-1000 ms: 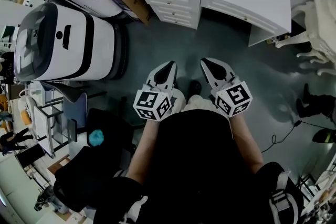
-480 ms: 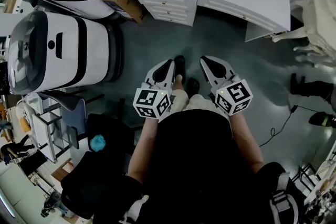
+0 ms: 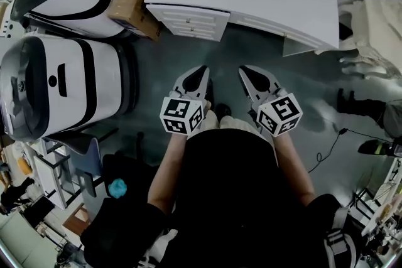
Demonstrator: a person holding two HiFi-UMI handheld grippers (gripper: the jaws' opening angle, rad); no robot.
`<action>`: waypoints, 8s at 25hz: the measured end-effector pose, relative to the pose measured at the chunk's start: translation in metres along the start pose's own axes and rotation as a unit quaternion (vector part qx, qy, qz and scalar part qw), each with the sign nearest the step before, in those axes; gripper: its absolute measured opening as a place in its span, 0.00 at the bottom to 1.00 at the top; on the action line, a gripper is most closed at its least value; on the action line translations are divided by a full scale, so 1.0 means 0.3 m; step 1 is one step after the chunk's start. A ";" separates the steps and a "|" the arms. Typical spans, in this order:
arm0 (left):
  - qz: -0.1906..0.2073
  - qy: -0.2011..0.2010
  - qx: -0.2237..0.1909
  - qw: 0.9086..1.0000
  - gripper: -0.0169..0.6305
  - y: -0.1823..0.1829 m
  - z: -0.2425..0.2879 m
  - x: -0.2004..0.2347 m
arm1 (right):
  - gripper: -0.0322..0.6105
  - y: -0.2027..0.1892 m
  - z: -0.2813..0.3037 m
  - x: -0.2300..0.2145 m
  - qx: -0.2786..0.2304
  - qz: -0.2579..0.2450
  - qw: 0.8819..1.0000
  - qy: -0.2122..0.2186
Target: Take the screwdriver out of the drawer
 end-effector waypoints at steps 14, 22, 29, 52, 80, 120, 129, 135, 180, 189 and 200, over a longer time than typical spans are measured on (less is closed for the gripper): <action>0.030 -0.035 0.037 0.998 0.07 0.154 0.212 0.253 | 0.08 0.152 0.230 -0.105 0.000 0.011 0.999 -0.037; 0.012 -0.012 0.050 0.999 0.07 0.163 0.269 0.379 | 0.08 0.187 0.307 -0.133 0.010 0.014 0.999 -0.045; -0.017 0.019 0.056 0.998 0.07 0.123 0.347 0.521 | 0.08 0.187 0.389 -0.161 0.035 0.004 0.998 -0.043; -0.039 0.079 0.130 0.988 0.26 -0.064 0.795 0.888 | 0.08 0.138 0.469 -0.256 0.085 0.032 0.993 -0.079; -0.050 0.140 0.188 0.971 0.17 -0.188 1.108 1.054 | 0.08 -0.040 0.443 -0.329 0.133 0.112 0.979 -0.111; -0.066 0.143 0.214 0.964 0.16 -0.333 0.912 0.967 | 0.08 -0.070 0.437 -0.254 0.114 0.106 0.984 -0.084; -0.068 0.146 0.230 0.960 0.16 -0.407 0.816 0.916 | 0.08 -0.066 0.426 -0.227 0.111 0.096 0.986 -0.074; -0.069 0.147 0.240 0.957 0.16 -0.467 0.746 0.888 | 0.08 -0.066 0.422 -0.213 0.109 0.087 0.988 -0.064; -0.121 0.204 0.113 0.965 0.07 -0.424 0.308 0.369 | 0.08 -0.033 0.079 -0.222 0.075 -0.015 0.995 0.058; -0.040 0.195 0.024 0.980 0.07 -0.170 0.098 0.091 | 0.08 0.010 0.003 -0.223 0.035 -0.033 0.994 0.097; -0.022 0.141 -0.060 0.988 0.07 0.022 -0.075 -0.120 | 0.07 0.079 -0.067 -0.178 -0.004 -0.068 0.992 0.105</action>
Point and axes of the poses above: the fingertips, and each gripper's own axes: z forward along the fingers, x to its left, y out of its top, the point moved 8 cm from there along -z, backward along the fingers, and after that the axes turned 9 degrees about x, right-handed, at the moved point
